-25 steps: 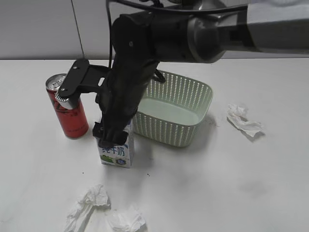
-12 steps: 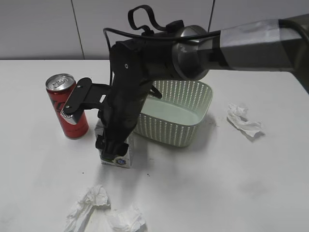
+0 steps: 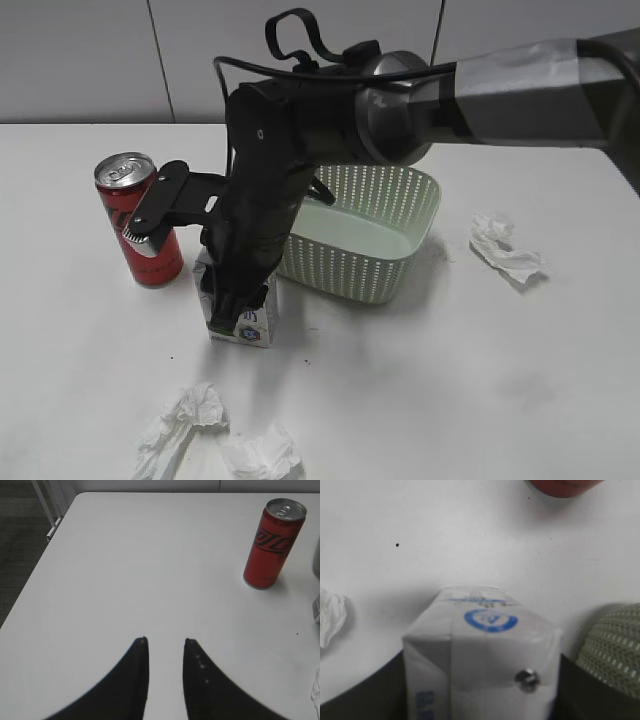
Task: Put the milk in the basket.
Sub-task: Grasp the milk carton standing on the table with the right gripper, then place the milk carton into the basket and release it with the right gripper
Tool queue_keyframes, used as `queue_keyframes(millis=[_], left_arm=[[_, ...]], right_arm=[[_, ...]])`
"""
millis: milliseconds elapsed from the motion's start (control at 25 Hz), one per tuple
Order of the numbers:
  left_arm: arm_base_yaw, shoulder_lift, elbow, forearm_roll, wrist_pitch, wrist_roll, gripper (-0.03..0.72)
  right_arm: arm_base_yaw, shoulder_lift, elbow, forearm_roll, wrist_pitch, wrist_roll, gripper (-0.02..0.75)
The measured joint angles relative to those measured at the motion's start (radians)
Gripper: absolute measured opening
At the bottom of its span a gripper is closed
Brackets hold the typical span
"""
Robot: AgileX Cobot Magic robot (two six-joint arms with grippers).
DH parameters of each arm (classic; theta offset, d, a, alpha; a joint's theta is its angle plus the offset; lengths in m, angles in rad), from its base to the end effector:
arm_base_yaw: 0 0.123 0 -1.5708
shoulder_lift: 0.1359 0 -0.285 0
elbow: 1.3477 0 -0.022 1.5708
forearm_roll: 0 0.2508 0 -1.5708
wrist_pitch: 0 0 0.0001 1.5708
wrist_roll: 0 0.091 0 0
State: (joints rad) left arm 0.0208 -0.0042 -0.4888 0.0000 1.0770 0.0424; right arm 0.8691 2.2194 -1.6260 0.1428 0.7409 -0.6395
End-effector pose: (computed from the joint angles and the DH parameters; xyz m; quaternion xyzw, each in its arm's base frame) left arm -0.0049 -0.0001 0.2729 0.0093 0.8592 0.0162 0.5113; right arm 0.2906 0.3574 0.1366 -0.6419 0.7477 0.0740 0.1533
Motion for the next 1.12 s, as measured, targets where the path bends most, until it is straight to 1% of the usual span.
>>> queue_keyframes(millis=[160, 440, 680, 920, 1120], left_arm=[[0.000, 0.000, 0.000, 0.000, 0.000, 0.000, 0.203], [0.000, 0.000, 0.000, 0.000, 0.000, 0.000, 0.203], [0.000, 0.000, 0.000, 0.000, 0.000, 0.000, 0.203], [0.000, 0.000, 0.000, 0.000, 0.000, 0.000, 0.203], [0.000, 0.000, 0.000, 0.000, 0.000, 0.000, 0.203]], right_arm=[[0.000, 0.004, -0.019, 0.009, 0.027, -0.001, 0.354], [-0.002, 0.007, -0.115, 0.057, 0.130, -0.001, 0.351], [-0.008, -0.053, -0.121, 0.077, 0.195, -0.001, 0.351], [-0.042, -0.195, -0.122, 0.080, 0.210, -0.001, 0.349], [-0.104, -0.293, -0.126, 0.072, 0.213, 0.018, 0.349]])
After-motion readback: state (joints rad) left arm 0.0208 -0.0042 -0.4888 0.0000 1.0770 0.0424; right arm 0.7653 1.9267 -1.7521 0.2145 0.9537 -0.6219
